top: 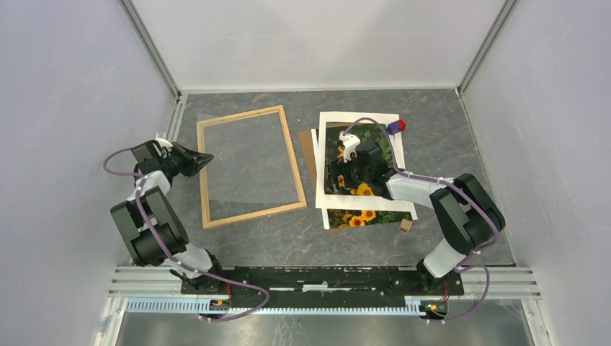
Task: Put the photo into the frame
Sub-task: Place the photo frame item in the photo frame.
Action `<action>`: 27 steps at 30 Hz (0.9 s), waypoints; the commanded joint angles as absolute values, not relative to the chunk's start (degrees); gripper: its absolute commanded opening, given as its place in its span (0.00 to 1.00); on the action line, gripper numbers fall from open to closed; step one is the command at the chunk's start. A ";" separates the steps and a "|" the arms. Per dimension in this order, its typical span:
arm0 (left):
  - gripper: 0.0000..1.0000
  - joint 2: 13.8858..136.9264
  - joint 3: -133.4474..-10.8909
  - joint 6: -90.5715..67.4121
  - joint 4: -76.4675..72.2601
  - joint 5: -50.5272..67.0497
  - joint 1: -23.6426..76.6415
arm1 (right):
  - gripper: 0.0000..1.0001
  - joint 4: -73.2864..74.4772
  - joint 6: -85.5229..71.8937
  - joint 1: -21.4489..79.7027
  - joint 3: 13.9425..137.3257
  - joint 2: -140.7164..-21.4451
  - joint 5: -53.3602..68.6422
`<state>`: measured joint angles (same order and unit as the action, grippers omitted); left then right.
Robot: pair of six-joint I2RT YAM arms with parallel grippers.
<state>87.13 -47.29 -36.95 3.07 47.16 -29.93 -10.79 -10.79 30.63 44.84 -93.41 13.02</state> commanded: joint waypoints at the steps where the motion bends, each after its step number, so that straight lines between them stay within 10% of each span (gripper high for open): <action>1: 0.02 88.74 -49.30 -35.88 -1.12 51.96 -30.39 | 0.96 -13.23 -10.99 30.67 45.35 -93.77 13.45; 27: 0.06 84.59 -46.21 -42.00 -12.01 56.30 -27.45 | 0.96 -13.52 -11.33 30.62 45.18 -93.60 14.29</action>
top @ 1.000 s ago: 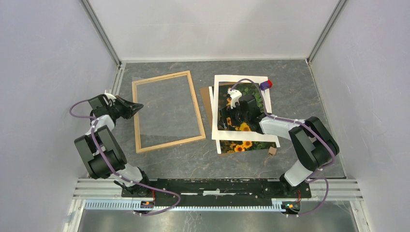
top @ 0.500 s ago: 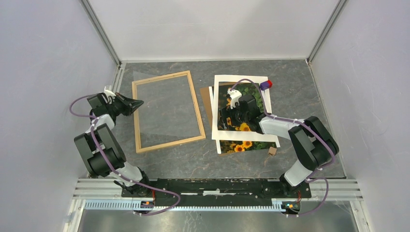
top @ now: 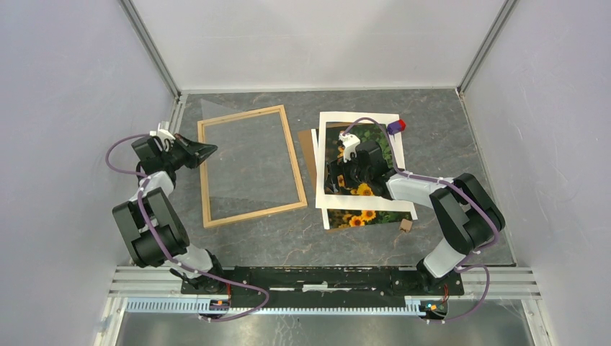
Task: Put the photo into the frame
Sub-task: Place the photo frame item in the photo frame.
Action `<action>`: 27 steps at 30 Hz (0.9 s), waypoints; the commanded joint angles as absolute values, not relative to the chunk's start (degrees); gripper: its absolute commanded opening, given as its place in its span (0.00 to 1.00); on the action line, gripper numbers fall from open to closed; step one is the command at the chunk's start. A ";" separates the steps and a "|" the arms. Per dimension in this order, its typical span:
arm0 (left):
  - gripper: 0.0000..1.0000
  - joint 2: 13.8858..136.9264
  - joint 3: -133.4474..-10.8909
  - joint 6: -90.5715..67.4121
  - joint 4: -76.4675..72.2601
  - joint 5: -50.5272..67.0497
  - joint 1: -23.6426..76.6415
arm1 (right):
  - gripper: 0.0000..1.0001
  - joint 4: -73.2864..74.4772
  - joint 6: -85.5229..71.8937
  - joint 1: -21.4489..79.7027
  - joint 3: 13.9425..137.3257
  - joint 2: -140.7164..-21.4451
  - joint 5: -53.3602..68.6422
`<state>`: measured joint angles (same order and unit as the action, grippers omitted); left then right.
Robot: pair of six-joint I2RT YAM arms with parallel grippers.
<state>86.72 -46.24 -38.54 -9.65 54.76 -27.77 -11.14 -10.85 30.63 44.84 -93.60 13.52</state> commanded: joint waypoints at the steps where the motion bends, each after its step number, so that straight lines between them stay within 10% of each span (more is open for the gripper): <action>1: 0.15 84.73 -46.68 -41.68 -10.02 55.22 -27.38 | 0.96 -13.51 -11.29 30.62 45.26 -93.74 14.30; 5: 0.35 87.19 -49.67 -39.05 -0.71 51.12 -27.44 | 0.95 -13.50 -11.27 30.67 45.44 -94.15 14.35; 16: 0.47 100.13 -62.16 -34.78 14.80 45.53 -27.47 | 0.95 -13.07 -10.93 30.67 45.62 -94.14 14.22; 27: 0.40 109.74 -71.81 -34.34 15.33 45.59 -26.47 | 0.96 -13.36 -11.32 30.63 45.54 -93.87 15.07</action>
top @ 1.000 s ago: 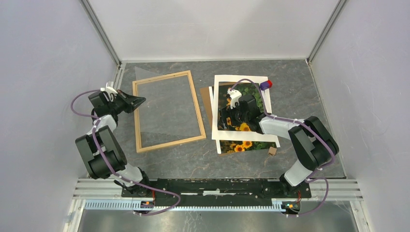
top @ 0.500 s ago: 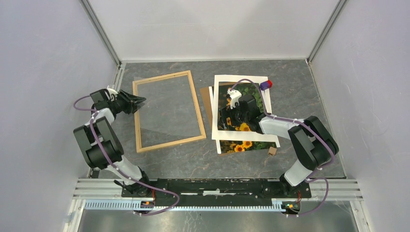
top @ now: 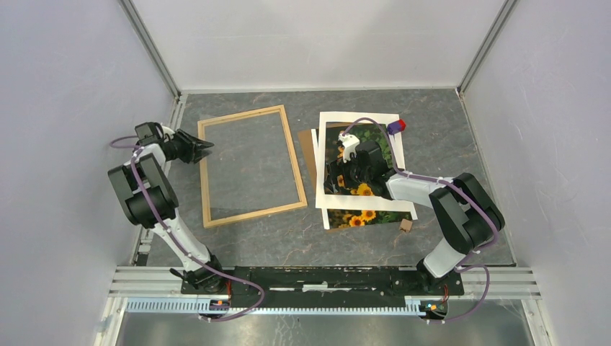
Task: Put the photo into the frame
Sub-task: Place the photo frame item in the photo frame.
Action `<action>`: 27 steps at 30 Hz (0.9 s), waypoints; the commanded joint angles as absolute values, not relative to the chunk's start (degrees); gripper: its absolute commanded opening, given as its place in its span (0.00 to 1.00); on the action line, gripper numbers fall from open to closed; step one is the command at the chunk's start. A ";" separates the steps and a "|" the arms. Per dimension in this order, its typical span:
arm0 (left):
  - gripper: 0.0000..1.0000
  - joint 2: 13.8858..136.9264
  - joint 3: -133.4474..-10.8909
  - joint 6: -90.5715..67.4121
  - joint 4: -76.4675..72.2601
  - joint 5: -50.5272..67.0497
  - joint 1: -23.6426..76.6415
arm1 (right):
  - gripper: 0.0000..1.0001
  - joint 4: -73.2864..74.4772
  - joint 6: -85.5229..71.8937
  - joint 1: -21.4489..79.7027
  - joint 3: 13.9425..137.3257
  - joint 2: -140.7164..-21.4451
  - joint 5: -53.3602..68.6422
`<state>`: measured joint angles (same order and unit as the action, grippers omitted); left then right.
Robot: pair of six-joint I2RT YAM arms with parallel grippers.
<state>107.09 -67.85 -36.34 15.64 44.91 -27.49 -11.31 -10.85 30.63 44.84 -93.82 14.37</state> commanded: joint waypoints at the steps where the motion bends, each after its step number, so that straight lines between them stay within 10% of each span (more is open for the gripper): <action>1: 0.39 109.84 -71.98 -34.13 15.27 45.54 -26.18 | 0.95 -13.41 -11.32 30.65 45.61 -93.91 15.13; 8: 0.36 107.59 -69.51 -33.31 15.01 44.47 -23.83 | 0.96 -13.35 -11.20 30.63 45.62 -93.96 15.19; 18: 0.02 91.81 -71.22 -31.08 27.88 38.17 -21.98 | 0.95 -13.35 -11.34 30.68 45.62 -93.96 15.06; 27: 0.02 83.55 -76.51 -40.05 24.88 43.24 -16.82 | 0.96 -13.62 -11.48 30.67 45.57 -93.97 15.57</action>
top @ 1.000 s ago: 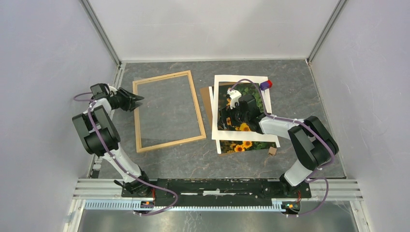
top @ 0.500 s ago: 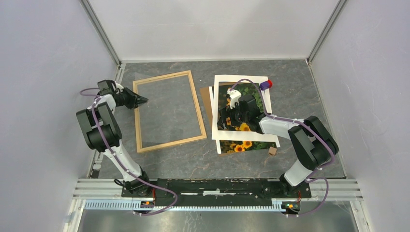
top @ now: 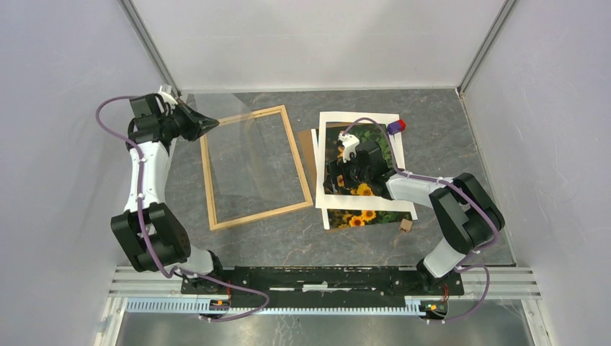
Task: Put the photo into the frame
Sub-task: Place the photo frame item in the photo frame.
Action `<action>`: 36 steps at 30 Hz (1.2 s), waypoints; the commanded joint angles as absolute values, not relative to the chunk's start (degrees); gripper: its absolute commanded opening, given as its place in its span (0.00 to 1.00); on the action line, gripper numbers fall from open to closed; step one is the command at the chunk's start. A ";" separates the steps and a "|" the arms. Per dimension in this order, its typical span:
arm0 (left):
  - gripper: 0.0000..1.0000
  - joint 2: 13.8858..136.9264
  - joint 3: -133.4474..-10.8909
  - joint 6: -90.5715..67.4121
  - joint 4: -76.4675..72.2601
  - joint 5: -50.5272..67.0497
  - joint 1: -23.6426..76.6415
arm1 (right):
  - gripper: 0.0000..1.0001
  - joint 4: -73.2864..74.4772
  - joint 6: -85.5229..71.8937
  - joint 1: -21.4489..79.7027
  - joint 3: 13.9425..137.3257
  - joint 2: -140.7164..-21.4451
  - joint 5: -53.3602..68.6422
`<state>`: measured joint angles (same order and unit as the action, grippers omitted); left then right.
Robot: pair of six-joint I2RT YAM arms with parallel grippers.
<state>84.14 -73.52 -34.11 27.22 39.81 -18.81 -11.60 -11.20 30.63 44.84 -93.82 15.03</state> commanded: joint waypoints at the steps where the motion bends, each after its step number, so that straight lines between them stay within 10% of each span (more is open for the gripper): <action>1: 0.02 83.68 -76.82 -42.02 23.69 44.19 -16.09 | 0.96 -13.52 -11.41 30.71 45.57 -93.81 15.46; 36: 0.02 84.81 -65.35 -73.01 -9.05 44.90 -10.16 | 0.96 -13.07 -11.33 30.71 45.62 -93.62 14.35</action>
